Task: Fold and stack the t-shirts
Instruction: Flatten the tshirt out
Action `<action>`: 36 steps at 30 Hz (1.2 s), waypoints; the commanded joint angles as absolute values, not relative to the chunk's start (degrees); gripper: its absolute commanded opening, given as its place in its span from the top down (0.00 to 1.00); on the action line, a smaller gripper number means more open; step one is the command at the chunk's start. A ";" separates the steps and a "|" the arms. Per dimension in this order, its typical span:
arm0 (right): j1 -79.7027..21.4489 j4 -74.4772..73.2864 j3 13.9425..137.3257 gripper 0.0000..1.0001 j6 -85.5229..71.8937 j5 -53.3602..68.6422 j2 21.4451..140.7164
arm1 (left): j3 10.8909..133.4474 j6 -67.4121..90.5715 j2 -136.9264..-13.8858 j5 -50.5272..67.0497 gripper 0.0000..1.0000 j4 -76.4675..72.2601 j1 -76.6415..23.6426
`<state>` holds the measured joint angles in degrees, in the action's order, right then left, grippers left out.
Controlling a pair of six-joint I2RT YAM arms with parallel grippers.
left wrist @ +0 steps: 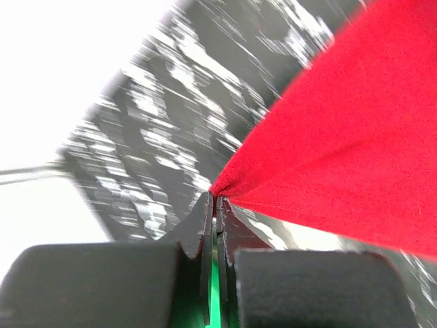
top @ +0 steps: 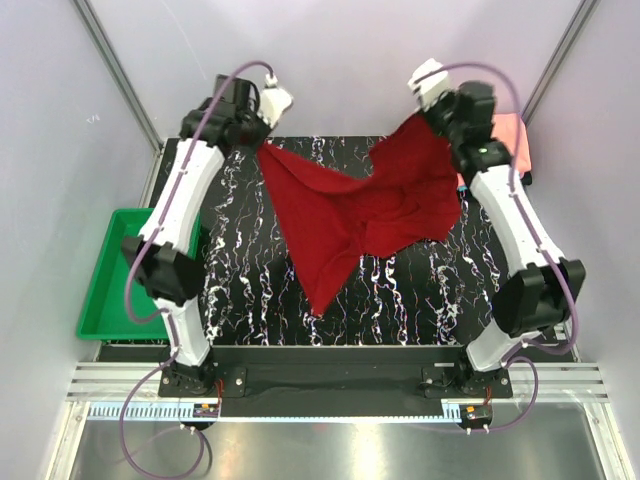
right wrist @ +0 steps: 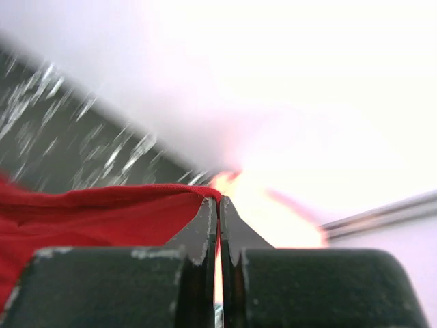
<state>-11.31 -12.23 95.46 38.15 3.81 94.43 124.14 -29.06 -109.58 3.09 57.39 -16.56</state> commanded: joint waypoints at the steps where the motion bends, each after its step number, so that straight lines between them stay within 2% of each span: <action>1: -10.55 -11.78 102.64 1.00 35.59 0.97 90.53 | 126.21 -31.90 -101.08 -5.35 1.00 43.61 -16.08; 6: -9.58 -11.16 105.38 1.00 38.49 -2.89 86.14 | 127.89 -34.01 -96.35 -11.94 1.00 37.20 -15.91; 11: -9.58 -13.61 107.75 1.00 37.71 -5.01 79.47 | 124.28 -36.56 -88.34 -11.69 1.00 30.77 -15.91; 23: -8.61 -30.31 118.73 1.00 32.95 -2.03 64.61 | 119.62 -39.64 -68.05 -8.79 1.00 34.54 -18.90; 31: -6.07 -38.94 139.55 1.00 27.34 2.90 65.92 | 130.60 -36.66 -64.42 -4.48 1.00 37.27 -18.90; 36: -5.10 -34.29 141.33 1.00 29.25 2.37 67.59 | 132.81 -39.45 -66.27 -5.97 1.00 36.47 -18.81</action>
<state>-5.72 -35.33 141.56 28.91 2.72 64.20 132.64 -37.60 -64.69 -5.23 38.70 -18.92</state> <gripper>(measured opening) 0.012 0.019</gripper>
